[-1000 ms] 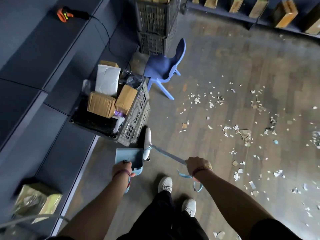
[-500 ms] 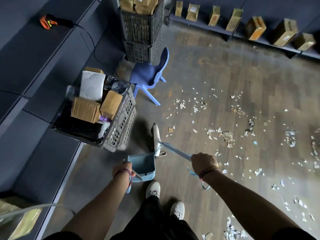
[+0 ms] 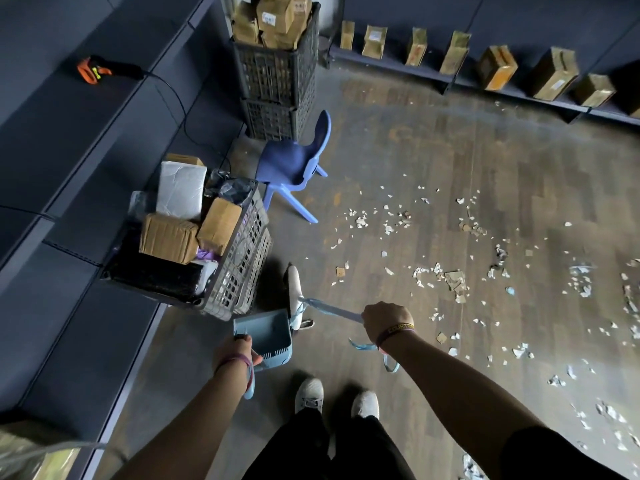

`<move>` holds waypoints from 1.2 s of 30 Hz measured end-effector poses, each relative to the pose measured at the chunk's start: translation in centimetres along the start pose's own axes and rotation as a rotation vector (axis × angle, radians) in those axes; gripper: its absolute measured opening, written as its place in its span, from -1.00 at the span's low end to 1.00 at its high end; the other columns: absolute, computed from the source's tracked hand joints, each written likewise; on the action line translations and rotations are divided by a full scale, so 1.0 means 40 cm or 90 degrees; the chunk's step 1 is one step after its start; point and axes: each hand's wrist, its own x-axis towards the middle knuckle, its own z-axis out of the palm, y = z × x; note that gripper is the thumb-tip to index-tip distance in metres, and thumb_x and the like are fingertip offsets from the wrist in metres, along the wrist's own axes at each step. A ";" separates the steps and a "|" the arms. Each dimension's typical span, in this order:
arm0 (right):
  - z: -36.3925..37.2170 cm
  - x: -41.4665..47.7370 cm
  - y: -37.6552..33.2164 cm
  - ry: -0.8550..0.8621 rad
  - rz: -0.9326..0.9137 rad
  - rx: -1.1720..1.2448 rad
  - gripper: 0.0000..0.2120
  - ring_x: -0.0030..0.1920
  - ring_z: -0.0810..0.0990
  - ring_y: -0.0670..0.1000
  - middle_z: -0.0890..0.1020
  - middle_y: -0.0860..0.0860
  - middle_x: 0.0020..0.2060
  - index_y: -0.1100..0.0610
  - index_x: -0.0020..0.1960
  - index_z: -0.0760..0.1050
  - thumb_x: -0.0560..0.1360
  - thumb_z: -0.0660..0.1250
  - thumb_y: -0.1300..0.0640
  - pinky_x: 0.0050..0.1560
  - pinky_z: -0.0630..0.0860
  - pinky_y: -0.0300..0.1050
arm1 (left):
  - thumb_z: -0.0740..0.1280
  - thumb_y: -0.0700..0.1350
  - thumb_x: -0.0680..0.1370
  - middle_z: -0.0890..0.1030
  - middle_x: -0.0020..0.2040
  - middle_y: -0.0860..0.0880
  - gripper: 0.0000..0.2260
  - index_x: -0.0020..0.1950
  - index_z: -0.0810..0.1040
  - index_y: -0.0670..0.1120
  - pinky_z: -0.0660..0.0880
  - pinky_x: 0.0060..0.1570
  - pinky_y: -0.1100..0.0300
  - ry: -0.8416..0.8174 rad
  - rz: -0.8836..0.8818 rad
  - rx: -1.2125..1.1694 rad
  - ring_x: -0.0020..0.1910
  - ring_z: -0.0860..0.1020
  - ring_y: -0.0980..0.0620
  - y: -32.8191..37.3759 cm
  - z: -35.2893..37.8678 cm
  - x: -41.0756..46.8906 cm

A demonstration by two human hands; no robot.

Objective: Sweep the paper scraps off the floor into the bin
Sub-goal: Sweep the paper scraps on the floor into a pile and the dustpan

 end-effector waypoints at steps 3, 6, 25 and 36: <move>-0.006 0.028 -0.002 0.002 -0.015 0.015 -0.73 0.08 0.62 0.08 0.64 0.02 0.06 0.07 0.23 0.52 0.58 0.16 0.11 -0.02 0.52 -0.08 | 0.10 -0.16 0.65 0.41 -0.74 -0.08 -0.71 -0.22 0.36 -0.27 0.44 -0.49 0.11 -0.007 0.002 0.010 -0.78 0.42 0.03 0.020 0.013 -0.019; -0.012 0.067 0.017 -0.012 -0.020 0.028 -0.70 0.12 0.61 0.10 0.62 0.04 0.11 0.09 0.25 0.50 0.59 0.13 0.14 0.03 0.52 -0.05 | 0.08 -0.22 0.65 0.49 -0.67 -0.13 -0.82 -0.03 0.39 -0.31 0.38 -0.34 0.12 -0.007 0.005 0.022 -0.74 0.45 -0.02 0.058 0.043 -0.024; 0.003 0.227 0.706 -0.094 0.155 0.124 -0.66 0.21 0.56 0.09 0.59 0.03 0.19 0.05 0.30 0.46 0.58 0.08 0.15 0.11 0.51 -0.04 | 0.22 -0.13 0.62 0.58 -0.38 -0.23 -0.77 -0.13 0.42 -0.28 0.37 -0.77 0.28 -0.036 0.031 0.112 -0.69 0.51 -0.01 0.291 0.705 -0.181; 0.098 0.059 1.081 -0.139 0.395 0.186 -0.67 0.21 0.57 0.04 0.59 -0.03 0.19 0.03 0.28 0.49 0.58 0.11 0.14 0.07 0.52 -0.10 | 0.30 -0.23 0.56 0.53 -0.09 -0.13 -0.90 0.05 0.54 -0.22 0.51 -0.49 0.19 -0.179 0.234 0.178 -0.68 0.50 0.08 0.346 1.109 -0.398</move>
